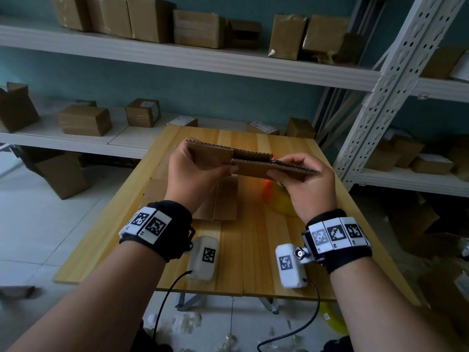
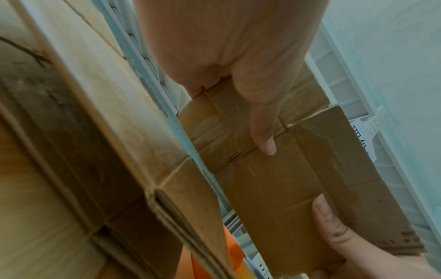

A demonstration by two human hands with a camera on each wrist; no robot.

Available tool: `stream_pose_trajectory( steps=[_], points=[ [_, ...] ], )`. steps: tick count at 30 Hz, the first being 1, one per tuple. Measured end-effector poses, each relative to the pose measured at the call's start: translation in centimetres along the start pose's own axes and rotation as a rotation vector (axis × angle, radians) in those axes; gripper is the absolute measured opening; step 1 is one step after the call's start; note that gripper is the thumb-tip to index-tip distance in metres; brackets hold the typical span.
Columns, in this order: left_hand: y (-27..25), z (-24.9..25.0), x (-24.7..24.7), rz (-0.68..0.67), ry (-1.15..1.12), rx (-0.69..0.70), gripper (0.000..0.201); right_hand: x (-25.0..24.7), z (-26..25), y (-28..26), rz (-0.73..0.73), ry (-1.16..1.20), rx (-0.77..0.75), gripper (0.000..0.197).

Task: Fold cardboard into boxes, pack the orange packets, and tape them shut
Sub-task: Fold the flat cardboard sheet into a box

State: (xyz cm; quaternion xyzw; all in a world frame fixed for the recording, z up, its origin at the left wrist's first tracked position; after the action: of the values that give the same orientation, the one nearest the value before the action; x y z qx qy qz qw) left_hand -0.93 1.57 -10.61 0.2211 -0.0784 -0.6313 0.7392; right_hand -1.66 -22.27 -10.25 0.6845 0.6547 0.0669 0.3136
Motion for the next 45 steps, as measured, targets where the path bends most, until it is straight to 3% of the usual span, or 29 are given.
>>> stream_pose_trajectory(
  steps=[7,15,19,23,30,38,42,45],
  points=[
    [-0.1,0.2,0.0,-0.038,0.049,-0.019,0.078,-0.1,-0.5,-0.2,-0.028,-0.008,-0.013,0.038],
    [-0.7,1.2,0.6,-0.282,0.104,0.025,0.121,0.4,-0.5,0.1,-0.073,0.108,0.042,0.086],
    [-0.6,1.4,0.3,-0.381,0.158,0.05,0.136,0.3,-0.3,0.3,-0.151,0.026,0.039,0.103],
    [-0.5,1.1,0.1,-0.442,0.154,0.055,0.133,0.2,-0.1,0.3,-0.193,0.006,0.052,0.112],
    [-0.7,0.9,-0.1,-0.5,0.039,0.093,0.111,-0.2,-0.1,0.0,-0.165,0.007,0.02,0.134],
    [-1.2,1.8,0.4,-0.474,-0.129,0.078,0.11,-0.3,-1.4,-0.7,-0.141,-0.007,0.021,0.106],
    [-1.2,2.7,0.6,-0.419,-0.133,0.1,0.098,-0.1,-1.8,-0.8,-0.148,0.008,0.046,0.107],
    [-1.1,2.3,1.0,-0.363,-0.257,0.011,0.093,0.1,-1.8,-0.8,-0.154,0.006,0.087,0.103]
  ],
)
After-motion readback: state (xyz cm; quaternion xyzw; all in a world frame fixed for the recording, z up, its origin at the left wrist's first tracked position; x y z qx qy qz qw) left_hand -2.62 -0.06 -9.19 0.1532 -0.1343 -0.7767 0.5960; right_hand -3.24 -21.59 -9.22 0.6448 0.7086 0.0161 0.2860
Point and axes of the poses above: each hand's wrist, its own y-axis towards the middle knuckle, its own x-axis out of the palm, z = x × y, the point moved 1 cm from there along y, towards the middle knuckle, and after that the axes turned 10 degrees about -z, right-handed, at the moved point
